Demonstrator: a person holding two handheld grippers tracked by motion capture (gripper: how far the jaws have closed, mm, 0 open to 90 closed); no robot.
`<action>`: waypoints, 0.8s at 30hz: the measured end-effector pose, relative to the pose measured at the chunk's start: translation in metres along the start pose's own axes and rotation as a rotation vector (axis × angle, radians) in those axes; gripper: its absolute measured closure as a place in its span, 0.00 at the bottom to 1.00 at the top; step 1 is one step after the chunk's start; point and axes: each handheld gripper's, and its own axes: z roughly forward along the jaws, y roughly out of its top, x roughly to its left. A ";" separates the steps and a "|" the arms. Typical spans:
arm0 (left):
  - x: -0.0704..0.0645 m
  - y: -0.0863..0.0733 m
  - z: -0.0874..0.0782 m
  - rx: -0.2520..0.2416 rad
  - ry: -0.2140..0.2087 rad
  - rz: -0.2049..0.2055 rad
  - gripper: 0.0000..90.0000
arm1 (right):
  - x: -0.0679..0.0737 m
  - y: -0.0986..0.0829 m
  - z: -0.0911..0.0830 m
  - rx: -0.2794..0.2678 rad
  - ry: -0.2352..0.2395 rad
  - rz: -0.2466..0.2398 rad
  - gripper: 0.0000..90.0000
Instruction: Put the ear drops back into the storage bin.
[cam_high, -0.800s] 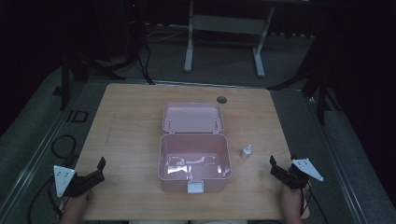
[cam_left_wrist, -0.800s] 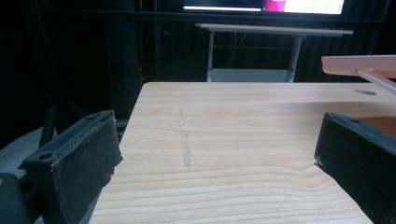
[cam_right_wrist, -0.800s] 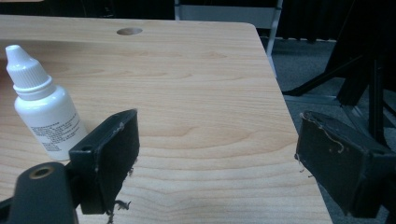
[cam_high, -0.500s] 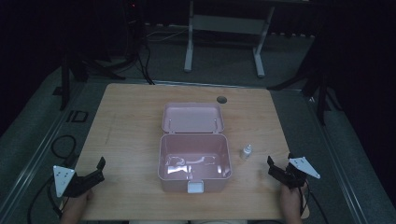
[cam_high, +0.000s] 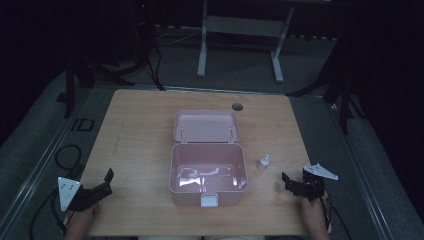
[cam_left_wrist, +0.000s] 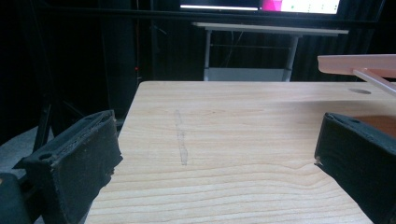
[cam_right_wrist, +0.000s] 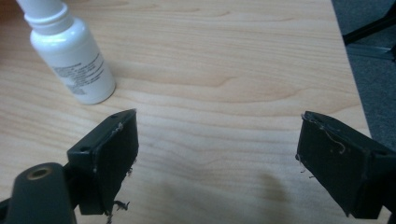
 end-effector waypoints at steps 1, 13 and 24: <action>0.000 0.000 0.000 -0.002 0.001 0.001 0.00 | 0.000 0.000 0.000 0.013 0.009 0.004 0.14; 0.000 0.000 0.000 0.003 -0.004 0.000 0.00 | -0.003 0.013 -0.010 0.179 0.056 -0.060 0.14; 0.000 0.000 0.000 0.005 -0.004 0.003 0.00 | 0.004 0.025 -0.020 0.409 0.094 -0.140 0.13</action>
